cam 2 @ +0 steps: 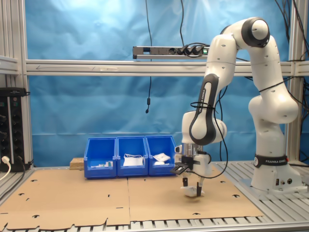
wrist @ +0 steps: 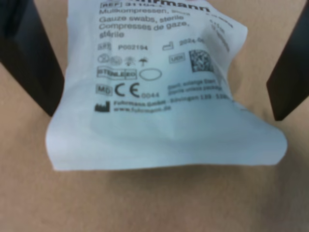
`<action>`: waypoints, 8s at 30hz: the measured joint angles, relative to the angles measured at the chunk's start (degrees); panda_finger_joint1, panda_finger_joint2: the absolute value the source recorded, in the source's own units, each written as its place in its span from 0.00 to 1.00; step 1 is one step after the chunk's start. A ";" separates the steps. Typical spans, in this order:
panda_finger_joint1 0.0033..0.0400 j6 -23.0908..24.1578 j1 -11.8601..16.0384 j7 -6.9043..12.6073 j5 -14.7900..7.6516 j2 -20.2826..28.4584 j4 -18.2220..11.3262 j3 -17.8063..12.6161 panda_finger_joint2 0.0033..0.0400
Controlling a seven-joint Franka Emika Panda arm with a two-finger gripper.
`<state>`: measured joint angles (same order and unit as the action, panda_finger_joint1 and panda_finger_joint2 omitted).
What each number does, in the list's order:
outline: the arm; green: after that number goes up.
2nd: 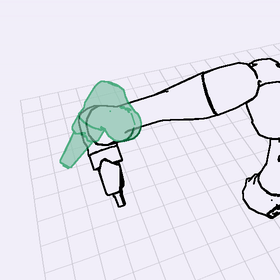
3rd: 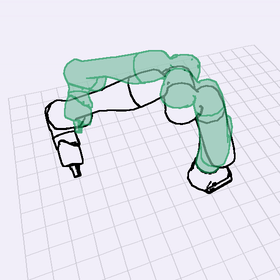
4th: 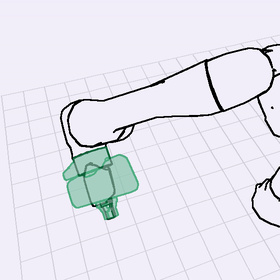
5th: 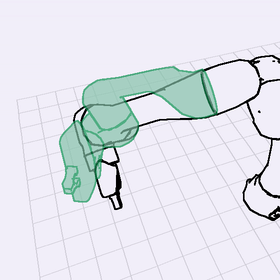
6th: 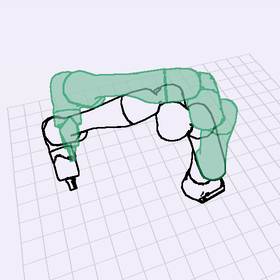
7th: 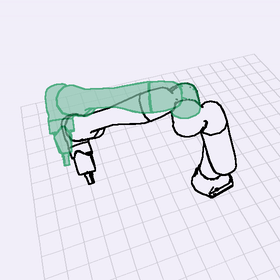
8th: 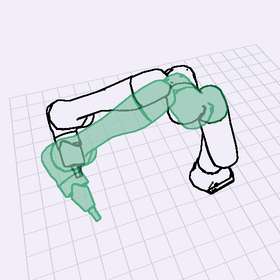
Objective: Pick and place sorting task of medical equipment.
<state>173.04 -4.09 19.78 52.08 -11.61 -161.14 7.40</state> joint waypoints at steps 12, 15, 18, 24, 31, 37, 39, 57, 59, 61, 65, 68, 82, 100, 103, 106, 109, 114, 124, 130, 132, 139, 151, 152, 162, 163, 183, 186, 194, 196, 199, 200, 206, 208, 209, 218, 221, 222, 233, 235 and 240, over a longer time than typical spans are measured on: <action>1.00 0.00 0.00 0.00 0.00 -0.35 0.00 0.00 1.00; 1.00 0.00 0.00 0.00 0.00 -0.40 0.00 0.00 1.00; 1.00 0.00 0.00 0.00 0.00 -0.43 0.00 0.00 1.00; 1.00 0.00 0.00 0.00 0.00 -0.44 0.00 0.00 1.00; 1.00 0.00 0.00 0.00 0.00 -0.44 0.01 0.00 1.00; 1.00 0.00 0.00 0.00 0.00 -0.44 0.06 0.00 1.00; 1.00 0.00 0.00 0.00 0.00 -0.44 0.11 0.00 1.00; 0.24 0.00 0.00 0.00 0.00 -0.43 0.45 0.00 0.24; 0.09 0.00 0.00 0.00 0.00 -0.43 0.45 0.00 0.09; 0.09 0.00 0.00 0.00 0.00 -0.43 0.45 0.00 0.09; 0.09 0.00 0.00 0.00 0.00 -0.43 0.45 0.00 0.09; 0.09 0.00 0.00 0.00 0.00 -0.33 0.45 0.00 0.09; 0.09 -1.79 0.00 0.00 0.00 5.55 0.45 0.00 0.09; 0.10 -12.56 0.06 0.00 -8.32 16.91 0.42 -2.71 0.10; 0.10 -15.00 0.16 0.00 -11.85 18.72 0.42 -4.01 0.10; 0.10 -17.46 0.28 0.00 -15.31 20.40 0.42 -5.23 0.10; 0.10 -20.30 0.42 0.00 -19.15 22.02 0.44 -6.49 0.10; 0.10 -27.50 1.45 0.00 -28.13 25.27 1.18 -8.88 0.10; 0.10 -40.14 5.34 0.00 -43.85 29.08 6.11 -11.47 0.10; 0.10 -47.10 8.40 0.00 -50.95 29.88 10.56 -12.09 0.10; 0.10 -48.64 9.32 0.00 -52.34 29.88 11.68 -12.14 0.10; 0.10 -52.66 12.39 0.00 -55.66 29.78 14.41 -12.29 0.10; 0.10 -55.21 17.01 0.00 -58.40 26.73 17.89 -12.52 0.10; 0.10 -55.14 17.32 0.00 -58.54 26.25 18.22 -12.59 0.10; 0.10 -50.30 19.47 0.00 -59.13 20.06 21.36 -13.97 0.10; 0.10 -49.50 19.60 0.00 -59.16 19.36 21.61 -14.18 0.10; 0.10 -34.66 20.76 0.00 -59.40 7.90 25.27 -20.43 0.10; 0.10 -33.56 20.88 0.00 -59.41 7.12 25.44 -21.00 0.10; 0.10 -31.45 21.07 0.00 -59.41 5.44 26.25 -22.00 0.10; 0.10 -30.74 21.12 0.00 -59.41 4.66 26.89 -22.38 0.10; 0.10 -30.16 21.15 0.00 -59.41 3.95 27.48 -22.75 0.10; 0.10 -29.97 21.17 0.00 -59.41 3.73 27.67 -22.85 0.10; 0.10 -29.03 21.17 0.00 -59.41 2.74 28.44 -23.44 0.10; 0.10 -28.82 21.17 0.00 -59.41 2.55 28.56 -23.64 0.10; 0.10 -28.70 21.17 0.00 -59.41 2.47 28.60 -23.74 0.10; 0.10 -26.98 21.24 0.00 -59.41 1.90 28.98 -24.96 0.10; 0.10 -26.98 21.24 0.00 -59.41 1.90 28.98 -24.96 0.10; 0.10 -26.98 21.24 0.00 -59.41 1.90 28.98 -24.96 0.10; 0.10 -26.98 21.24 0.00 -59.41 1.90 28.98 -24.96 0.10; 0.10 -26.98 21.24 0.00 -59.41 1.90 28.98 -24.96 0.10; 0.10 -26.98 21.24 0.00 -59.41 1.90 28.98 -24.96 0.10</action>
<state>146.06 17.15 19.78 -7.33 -9.71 -132.16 -17.55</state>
